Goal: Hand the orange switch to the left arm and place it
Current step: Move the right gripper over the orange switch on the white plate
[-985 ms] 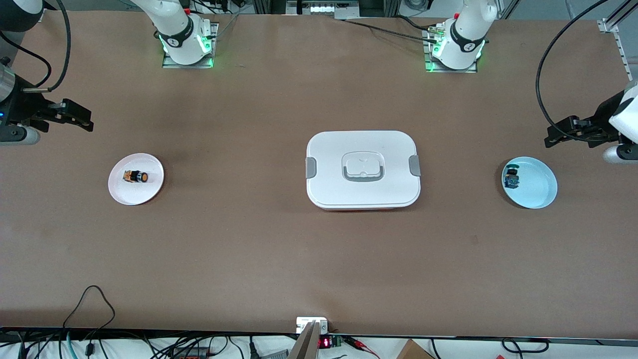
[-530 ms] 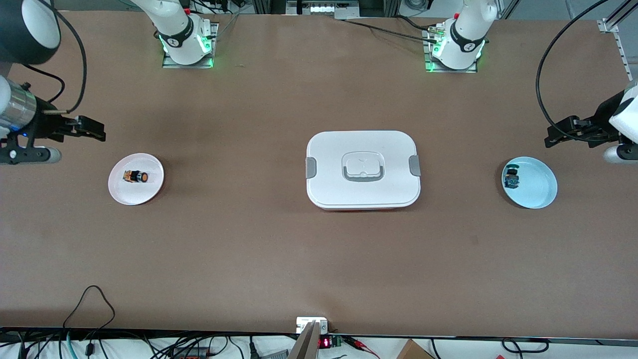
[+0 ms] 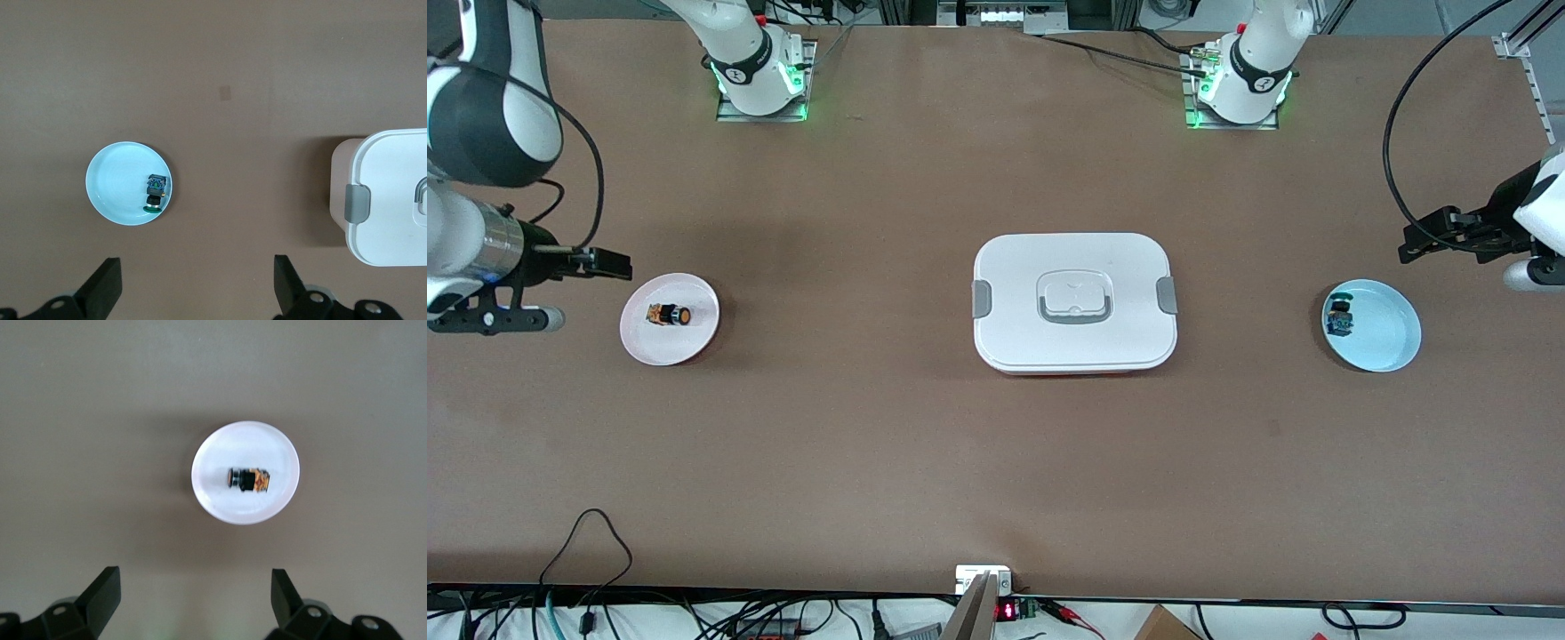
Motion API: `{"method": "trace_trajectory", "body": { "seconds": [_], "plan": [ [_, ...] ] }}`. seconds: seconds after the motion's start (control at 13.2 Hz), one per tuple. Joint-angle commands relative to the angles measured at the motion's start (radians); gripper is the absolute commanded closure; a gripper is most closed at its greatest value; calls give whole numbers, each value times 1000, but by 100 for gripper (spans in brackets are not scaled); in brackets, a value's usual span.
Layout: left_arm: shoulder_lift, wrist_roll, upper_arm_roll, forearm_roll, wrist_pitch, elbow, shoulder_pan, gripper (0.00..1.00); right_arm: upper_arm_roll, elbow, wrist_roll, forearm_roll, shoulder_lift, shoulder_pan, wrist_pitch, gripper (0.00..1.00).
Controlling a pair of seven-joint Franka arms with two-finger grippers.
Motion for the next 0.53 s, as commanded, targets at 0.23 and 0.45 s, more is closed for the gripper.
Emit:
{"method": "trace_trajectory", "body": {
  "seconds": [0.23, 0.45],
  "plan": [
    [9, -4, 1, -12, -22, 27, 3, 0, 4, 2, -15, 1, 84, -60, 60, 0],
    [8, -4, 1, -12, -22, 27, 3, 0, 4, -106, -83, 1, 94, -97, 177, 0]
  ]
}}
